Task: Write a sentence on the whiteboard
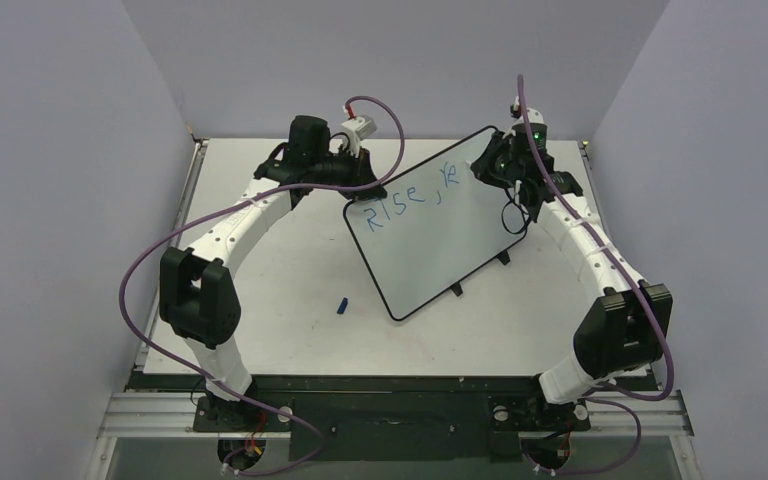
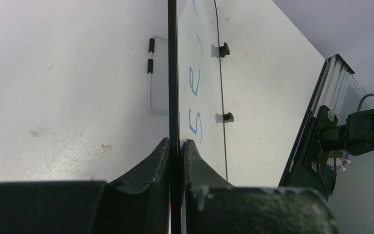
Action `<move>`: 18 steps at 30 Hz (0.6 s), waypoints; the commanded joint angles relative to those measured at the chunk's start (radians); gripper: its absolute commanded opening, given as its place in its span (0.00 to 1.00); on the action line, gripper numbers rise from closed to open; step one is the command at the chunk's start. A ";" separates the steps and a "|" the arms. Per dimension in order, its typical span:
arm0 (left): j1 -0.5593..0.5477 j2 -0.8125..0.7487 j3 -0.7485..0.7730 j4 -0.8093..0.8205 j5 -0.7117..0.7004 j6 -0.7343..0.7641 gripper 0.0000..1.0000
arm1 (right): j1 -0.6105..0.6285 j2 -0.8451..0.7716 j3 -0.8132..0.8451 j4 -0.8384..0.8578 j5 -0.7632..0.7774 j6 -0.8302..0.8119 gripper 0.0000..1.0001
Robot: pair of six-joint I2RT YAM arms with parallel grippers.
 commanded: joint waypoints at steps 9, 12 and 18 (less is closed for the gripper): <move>-0.010 -0.044 0.019 0.056 0.003 0.086 0.00 | 0.008 0.015 0.039 0.052 -0.045 0.016 0.00; -0.010 -0.045 0.019 0.057 0.004 0.086 0.00 | 0.018 0.013 0.031 0.052 -0.052 0.016 0.00; -0.010 -0.046 0.017 0.056 0.004 0.085 0.00 | 0.033 0.005 0.010 0.051 -0.061 0.013 0.00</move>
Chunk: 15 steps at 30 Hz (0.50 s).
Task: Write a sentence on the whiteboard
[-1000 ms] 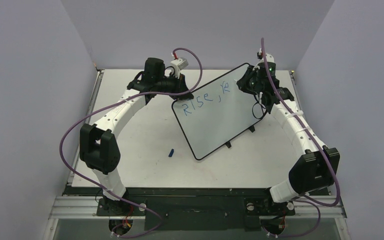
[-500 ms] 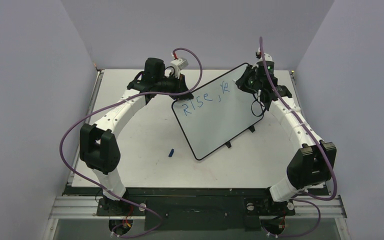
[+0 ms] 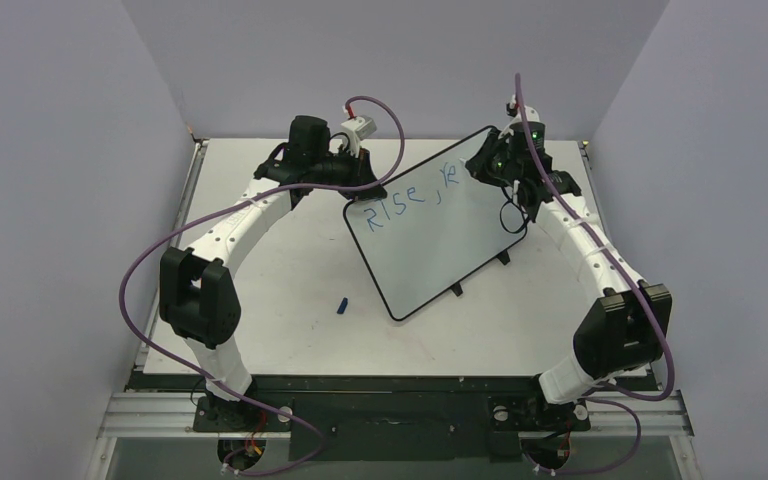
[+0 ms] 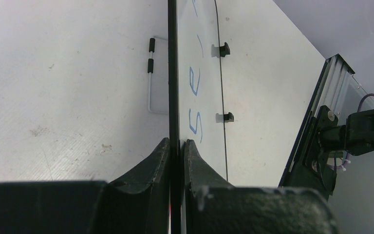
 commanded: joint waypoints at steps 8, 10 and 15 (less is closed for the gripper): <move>-0.010 -0.049 0.017 0.057 0.004 0.086 0.00 | 0.028 -0.028 -0.050 0.034 -0.031 0.005 0.00; -0.010 -0.050 0.017 0.057 0.005 0.087 0.00 | 0.030 -0.036 -0.067 0.034 -0.031 0.004 0.00; -0.010 -0.052 0.017 0.057 0.005 0.086 0.00 | 0.033 -0.061 -0.108 0.031 -0.032 -0.002 0.00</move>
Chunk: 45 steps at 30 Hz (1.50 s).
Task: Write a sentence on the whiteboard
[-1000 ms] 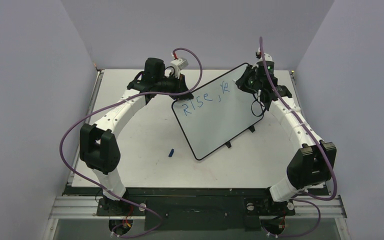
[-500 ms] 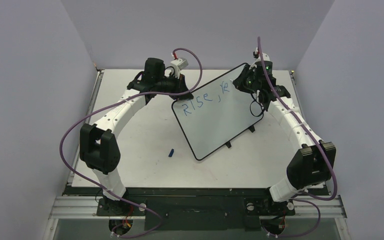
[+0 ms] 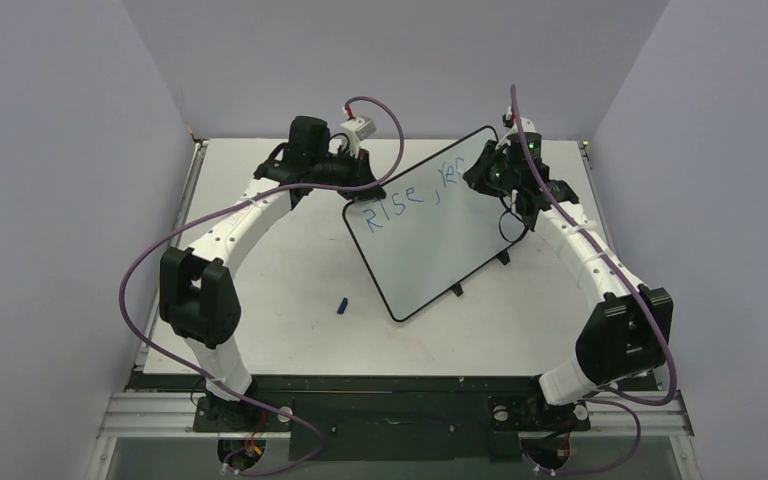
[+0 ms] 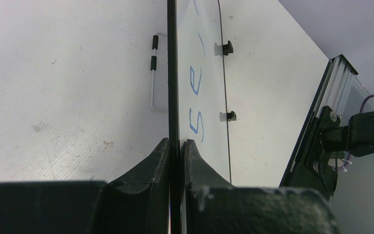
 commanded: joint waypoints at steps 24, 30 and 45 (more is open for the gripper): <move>-0.012 -0.053 0.017 0.068 0.016 0.085 0.00 | -0.009 0.003 0.048 -0.034 0.071 -0.019 0.00; -0.011 -0.053 0.018 0.068 0.015 0.086 0.00 | -0.015 0.006 0.067 -0.045 0.079 -0.021 0.00; -0.011 -0.054 0.017 0.067 0.016 0.085 0.00 | -0.036 -0.076 0.106 -0.066 0.092 -0.017 0.00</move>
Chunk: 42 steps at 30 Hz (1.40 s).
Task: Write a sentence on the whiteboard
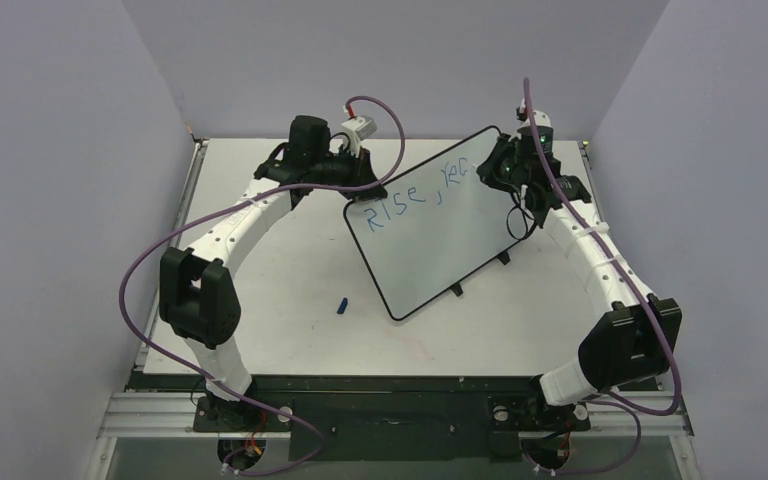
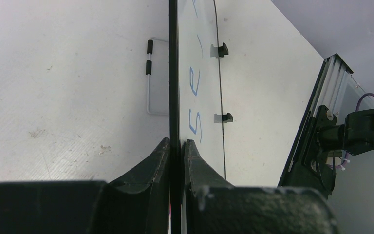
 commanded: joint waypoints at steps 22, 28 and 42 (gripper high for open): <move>-0.009 -0.051 0.017 0.051 0.000 0.086 0.00 | -0.022 0.125 0.194 0.052 -0.028 0.029 0.00; -0.009 -0.049 0.018 0.050 -0.001 0.085 0.00 | -0.022 0.122 0.163 0.058 -0.035 0.027 0.00; -0.009 -0.052 0.019 0.049 0.000 0.085 0.00 | -0.024 0.058 0.034 0.076 -0.050 0.021 0.00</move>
